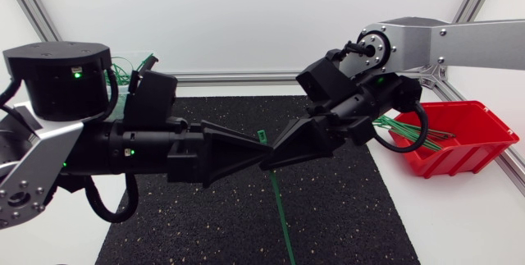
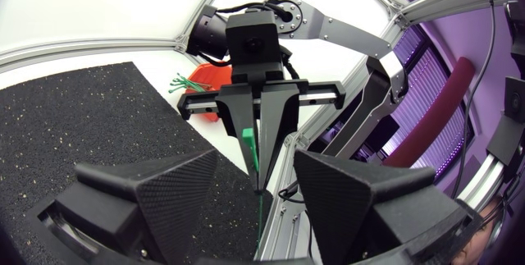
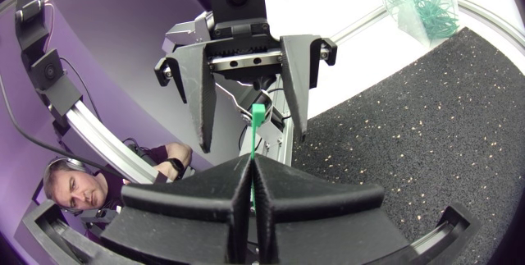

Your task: Take a green cable tie from the red box, thread the tail through the head to close it, then place it in the transparent bin on the left.

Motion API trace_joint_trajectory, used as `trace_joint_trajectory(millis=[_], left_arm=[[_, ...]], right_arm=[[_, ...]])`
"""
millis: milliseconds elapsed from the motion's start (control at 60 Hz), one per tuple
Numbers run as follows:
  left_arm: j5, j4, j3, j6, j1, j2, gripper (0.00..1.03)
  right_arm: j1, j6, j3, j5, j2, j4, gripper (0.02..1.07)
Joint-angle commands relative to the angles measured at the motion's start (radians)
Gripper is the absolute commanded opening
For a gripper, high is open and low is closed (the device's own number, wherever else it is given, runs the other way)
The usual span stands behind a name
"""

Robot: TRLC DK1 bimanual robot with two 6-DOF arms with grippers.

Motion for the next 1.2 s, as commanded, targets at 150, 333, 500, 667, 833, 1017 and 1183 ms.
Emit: trace_joint_trajectory(millis=[150,333,500,667,833,1017,1183], left_arm=[[-0.005,0.017,0.032,-0.03,-0.015,0.029,0.55],[-0.011,0.035,0.03,-0.059,-0.001,0.029,0.24],[-0.011,0.049,0.027,-0.076,0.004,0.03,0.2],[-0.013,0.049,0.028,-0.084,0.001,0.036,0.1],[-0.014,0.047,0.028,-0.093,0.001,0.039,0.04],[-0.014,0.046,0.032,-0.102,0.004,0.039,0.04],[-0.004,0.026,0.045,-0.104,0.03,0.029,0.04]], right_arm=[[0.006,-0.025,-0.008,-0.008,0.013,0.009,0.08],[0.011,-0.025,-0.019,-0.008,0.006,0.019,0.08],[0.012,-0.025,-0.03,-0.006,-0.004,0.026,0.08],[0.012,-0.025,-0.034,-0.008,-0.012,0.031,0.08],[0.012,-0.023,-0.037,-0.006,-0.017,0.034,0.08],[0.02,-0.021,-0.041,-0.006,-0.013,0.039,0.08],[0.031,-0.012,-0.057,0.0,-0.024,0.04,0.38]])
